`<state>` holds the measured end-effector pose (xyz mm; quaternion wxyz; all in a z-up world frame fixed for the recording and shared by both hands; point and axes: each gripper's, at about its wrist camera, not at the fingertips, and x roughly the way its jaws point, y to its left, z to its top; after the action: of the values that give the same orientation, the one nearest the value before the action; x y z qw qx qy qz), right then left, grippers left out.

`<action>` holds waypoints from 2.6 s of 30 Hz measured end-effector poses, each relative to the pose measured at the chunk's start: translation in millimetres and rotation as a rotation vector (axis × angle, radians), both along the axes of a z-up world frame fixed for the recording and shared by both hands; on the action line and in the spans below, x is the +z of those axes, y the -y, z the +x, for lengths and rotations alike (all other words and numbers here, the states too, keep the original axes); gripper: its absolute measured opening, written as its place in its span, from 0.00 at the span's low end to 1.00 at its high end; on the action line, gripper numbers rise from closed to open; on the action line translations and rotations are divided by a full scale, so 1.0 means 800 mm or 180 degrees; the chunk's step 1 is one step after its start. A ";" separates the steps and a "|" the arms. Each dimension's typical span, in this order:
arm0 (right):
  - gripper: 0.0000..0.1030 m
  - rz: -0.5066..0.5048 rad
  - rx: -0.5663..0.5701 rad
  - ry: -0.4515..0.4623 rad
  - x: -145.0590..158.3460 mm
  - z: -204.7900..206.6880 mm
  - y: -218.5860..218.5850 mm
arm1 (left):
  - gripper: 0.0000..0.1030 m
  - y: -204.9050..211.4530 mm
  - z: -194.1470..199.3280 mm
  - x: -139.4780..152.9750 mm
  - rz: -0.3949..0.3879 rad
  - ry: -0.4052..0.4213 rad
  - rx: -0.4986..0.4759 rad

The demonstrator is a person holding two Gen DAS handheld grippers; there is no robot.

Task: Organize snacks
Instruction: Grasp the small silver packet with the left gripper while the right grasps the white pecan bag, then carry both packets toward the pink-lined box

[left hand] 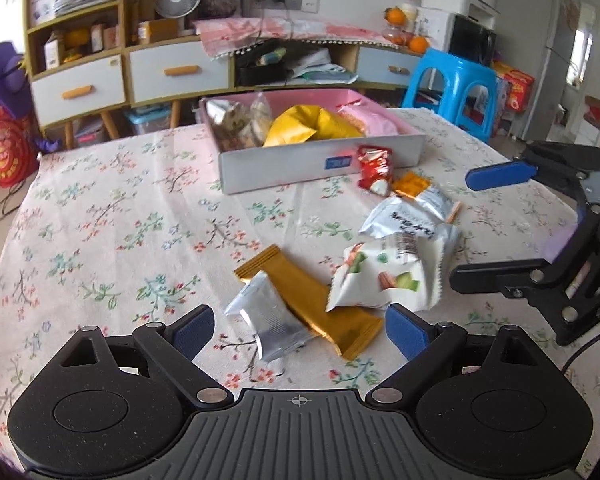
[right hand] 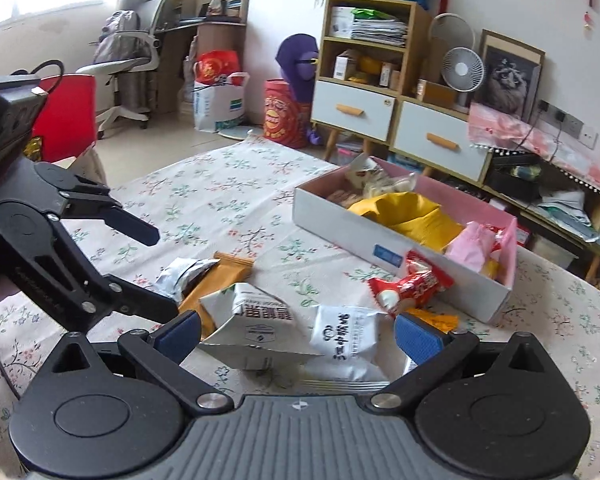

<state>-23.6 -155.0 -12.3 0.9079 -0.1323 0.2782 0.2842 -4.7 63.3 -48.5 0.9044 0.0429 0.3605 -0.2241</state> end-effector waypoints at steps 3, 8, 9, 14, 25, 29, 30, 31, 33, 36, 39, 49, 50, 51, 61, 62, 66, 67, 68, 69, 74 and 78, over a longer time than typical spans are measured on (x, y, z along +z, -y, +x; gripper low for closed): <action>0.90 0.0029 0.0061 -0.0031 -0.003 0.003 -0.009 | 0.89 -0.007 0.005 -0.004 -0.0094 -0.0047 0.0129; 0.81 0.0048 0.0151 -0.0176 -0.013 0.012 -0.023 | 0.77 -0.018 0.015 -0.008 -0.0253 -0.0153 0.0350; 0.77 0.0044 0.0154 -0.0196 -0.015 0.014 -0.025 | 0.75 -0.020 0.017 -0.009 -0.0284 -0.0184 0.0381; 0.67 0.0103 0.0073 -0.0355 -0.019 0.025 -0.028 | 0.52 -0.025 0.029 -0.018 -0.0481 -0.0481 0.0554; 0.57 -0.0010 0.0086 -0.0510 -0.035 0.031 -0.043 | 0.28 -0.008 0.034 -0.013 -0.0259 -0.0450 0.0752; 0.56 -0.0091 0.0100 -0.0478 -0.035 0.029 -0.047 | 0.21 -0.001 0.036 -0.009 -0.0178 -0.0458 0.0796; 0.53 -0.0091 0.0097 -0.0480 -0.034 0.030 -0.046 | 0.21 0.000 0.037 -0.008 -0.0170 -0.0468 0.0802; 0.48 -0.0088 0.0099 -0.0485 -0.034 0.031 -0.045 | 0.20 0.001 0.037 -0.007 -0.0166 -0.0475 0.0801; 0.45 -0.0073 0.0089 -0.0504 -0.032 0.030 -0.044 | 0.17 0.003 0.036 -0.005 -0.0172 -0.0484 0.0785; 0.42 -0.0080 0.0089 -0.0508 -0.030 0.030 -0.045 | 0.15 0.005 0.035 -0.002 -0.0157 -0.0477 0.0763; 0.40 -0.0074 0.0128 -0.0522 -0.028 0.028 -0.047 | 0.14 0.004 0.034 -0.001 -0.0171 -0.0464 0.0759; 0.28 0.0012 0.0167 -0.0614 -0.018 0.034 -0.048 | 0.14 -0.001 0.031 -0.004 -0.0237 -0.0405 0.0709; 0.28 0.0018 0.0163 -0.0627 -0.018 0.034 -0.047 | 0.14 -0.001 0.031 -0.004 -0.0240 -0.0393 0.0708; 0.28 0.0028 0.0160 -0.0632 -0.019 0.035 -0.046 | 0.14 -0.001 0.031 -0.004 -0.0241 -0.0382 0.0705; 0.25 0.0071 0.0157 -0.0597 -0.009 0.033 -0.044 | 0.14 -0.002 0.024 0.005 -0.0297 -0.0210 0.0614; 0.25 0.0077 0.0151 -0.0587 -0.007 0.033 -0.044 | 0.14 -0.002 0.024 0.007 -0.0304 -0.0197 0.0614; 0.25 0.0147 0.0083 -0.0604 -0.002 0.038 -0.041 | 0.14 -0.002 0.027 0.013 -0.0298 -0.0149 0.0634; 0.25 0.0168 0.0066 -0.0599 0.000 0.040 -0.040 | 0.14 -0.002 0.029 0.015 -0.0296 -0.0141 0.0647; 0.25 0.0182 0.0054 -0.0589 0.003 0.042 -0.040 | 0.14 -0.002 0.031 0.018 -0.0296 -0.0130 0.0659; 0.25 0.0193 0.0043 -0.0577 0.005 0.044 -0.040 | 0.14 -0.002 0.033 0.021 -0.0298 -0.0117 0.0673; 0.25 0.0253 -0.0068 -0.0486 0.023 0.065 -0.034 | 0.14 -0.001 0.050 0.040 -0.0346 -0.0016 0.0738; 0.25 0.0300 -0.0178 -0.0378 0.038 0.086 -0.026 | 0.14 0.005 0.070 0.054 -0.0339 0.0123 0.0763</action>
<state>45.6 -134.3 18.4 0.9026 -0.0645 0.3214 0.2789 51.4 59.6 -5.6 0.9325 -0.0442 0.3332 -0.1324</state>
